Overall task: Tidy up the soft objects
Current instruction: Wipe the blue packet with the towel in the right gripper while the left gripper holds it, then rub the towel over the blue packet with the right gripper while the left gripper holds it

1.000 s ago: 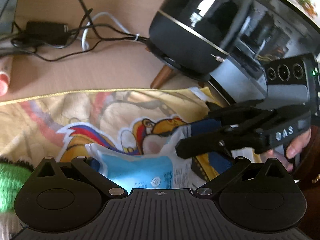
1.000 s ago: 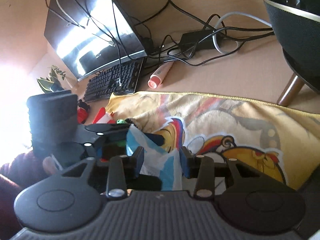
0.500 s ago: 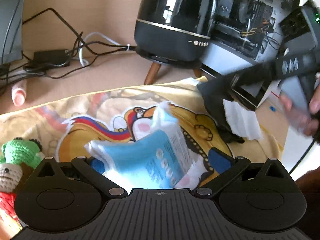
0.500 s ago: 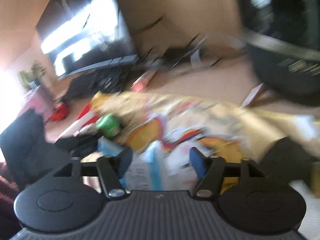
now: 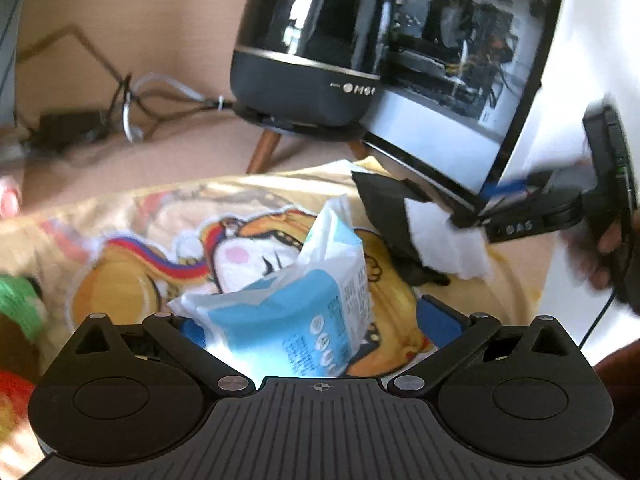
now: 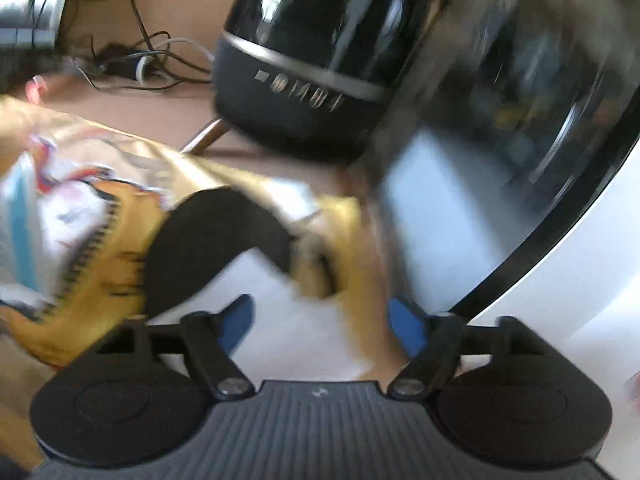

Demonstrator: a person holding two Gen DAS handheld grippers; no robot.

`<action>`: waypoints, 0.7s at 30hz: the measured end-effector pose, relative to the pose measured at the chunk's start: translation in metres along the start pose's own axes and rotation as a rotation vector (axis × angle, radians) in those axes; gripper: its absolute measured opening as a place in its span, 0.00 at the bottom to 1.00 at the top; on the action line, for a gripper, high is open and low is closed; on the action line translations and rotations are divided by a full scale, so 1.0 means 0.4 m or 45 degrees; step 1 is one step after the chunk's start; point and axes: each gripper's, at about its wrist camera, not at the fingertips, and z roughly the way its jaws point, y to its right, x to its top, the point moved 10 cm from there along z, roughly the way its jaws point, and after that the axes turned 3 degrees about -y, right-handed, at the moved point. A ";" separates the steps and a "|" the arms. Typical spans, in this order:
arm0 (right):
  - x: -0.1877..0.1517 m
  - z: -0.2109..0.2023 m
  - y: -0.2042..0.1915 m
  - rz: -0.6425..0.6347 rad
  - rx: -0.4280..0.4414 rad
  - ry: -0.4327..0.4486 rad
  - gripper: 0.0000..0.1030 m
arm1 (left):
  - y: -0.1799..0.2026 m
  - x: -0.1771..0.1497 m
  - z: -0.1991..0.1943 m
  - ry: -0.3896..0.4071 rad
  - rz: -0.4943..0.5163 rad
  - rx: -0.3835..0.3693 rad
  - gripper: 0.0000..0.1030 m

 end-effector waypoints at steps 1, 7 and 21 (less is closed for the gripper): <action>-0.009 0.020 0.004 0.077 0.062 -0.047 0.79 | -0.009 -0.001 0.002 -0.005 -0.052 -0.019 1.00; -0.040 0.076 0.016 0.246 0.235 -0.213 0.27 | -0.038 -0.006 0.007 -0.027 -0.226 -0.077 1.00; 0.176 -0.154 -0.314 0.118 0.954 -0.037 0.03 | 0.058 -0.027 0.023 -0.024 0.199 0.027 1.00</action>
